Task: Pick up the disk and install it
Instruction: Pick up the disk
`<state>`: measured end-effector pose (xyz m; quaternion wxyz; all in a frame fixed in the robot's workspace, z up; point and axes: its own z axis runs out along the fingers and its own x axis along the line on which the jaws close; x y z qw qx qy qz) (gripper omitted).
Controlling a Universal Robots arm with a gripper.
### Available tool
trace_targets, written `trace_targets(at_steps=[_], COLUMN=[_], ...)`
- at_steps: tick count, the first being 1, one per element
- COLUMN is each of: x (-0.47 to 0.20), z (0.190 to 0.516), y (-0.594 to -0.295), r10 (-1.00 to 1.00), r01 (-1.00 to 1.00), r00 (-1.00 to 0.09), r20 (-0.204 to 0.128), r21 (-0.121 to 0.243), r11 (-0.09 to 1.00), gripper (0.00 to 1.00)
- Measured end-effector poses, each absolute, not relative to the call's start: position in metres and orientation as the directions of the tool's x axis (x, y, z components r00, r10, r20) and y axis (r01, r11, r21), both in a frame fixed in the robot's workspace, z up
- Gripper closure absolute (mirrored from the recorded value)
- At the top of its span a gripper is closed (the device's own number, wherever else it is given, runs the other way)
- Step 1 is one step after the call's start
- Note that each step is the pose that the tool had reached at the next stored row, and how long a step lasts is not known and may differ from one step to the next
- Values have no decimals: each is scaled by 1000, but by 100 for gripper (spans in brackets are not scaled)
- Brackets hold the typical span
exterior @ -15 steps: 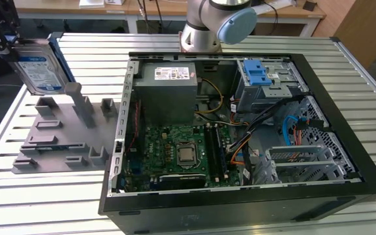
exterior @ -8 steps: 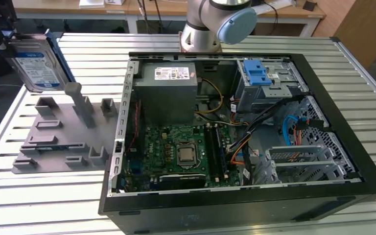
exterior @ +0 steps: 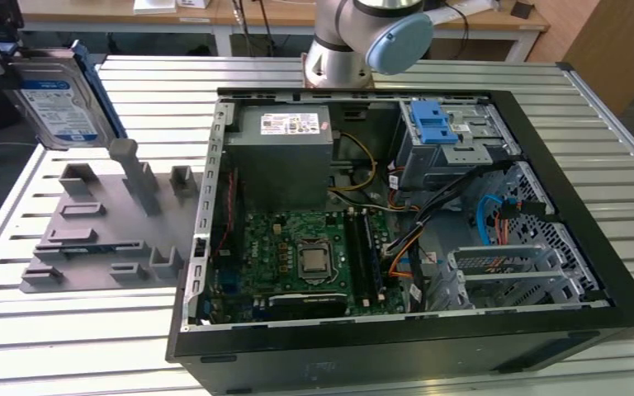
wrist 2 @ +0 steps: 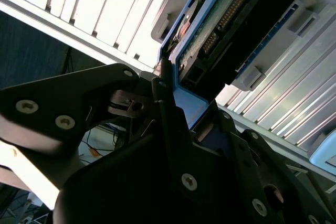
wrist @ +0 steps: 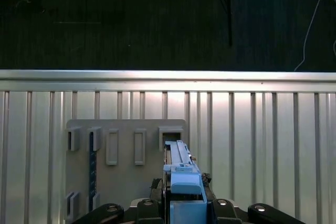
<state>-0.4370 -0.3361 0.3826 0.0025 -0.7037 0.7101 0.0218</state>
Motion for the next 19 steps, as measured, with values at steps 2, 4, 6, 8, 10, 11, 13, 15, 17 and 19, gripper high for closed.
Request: trace_targets(at_steps=[2, 4, 6, 8, 10, 11, 13, 15, 17, 19], x=[-437, -437, -437, -437, -437, -437, -437, -437, -437, -437], z=[385, 387, 389, 391, 393, 394, 397, 399, 402, 405], y=[-336, -336, -336, -336, -336, -336, -336, -336, -336, -336], r10=[-999, -999, -999, -999, -999, -999, -999, -999, -999, -999], r01=[-1000, -1000, -1000, -1000, -1000, -1000, -1000, -1000, -1000, -1000], r00=[-10, -10, -10, -10, -10, -10, -10, -10, -10, -10], r20=[-34, -34, -34, -34, -34, -34, -34, -34, -34, -34], r21=[27, 27, 27, 27, 27, 27, 27, 27, 27, 27], r11=[9, 9, 9, 9, 9, 9, 9, 9, 9, 9], gripper=[64, 64, 64, 64, 64, 64, 64, 64, 64, 64])
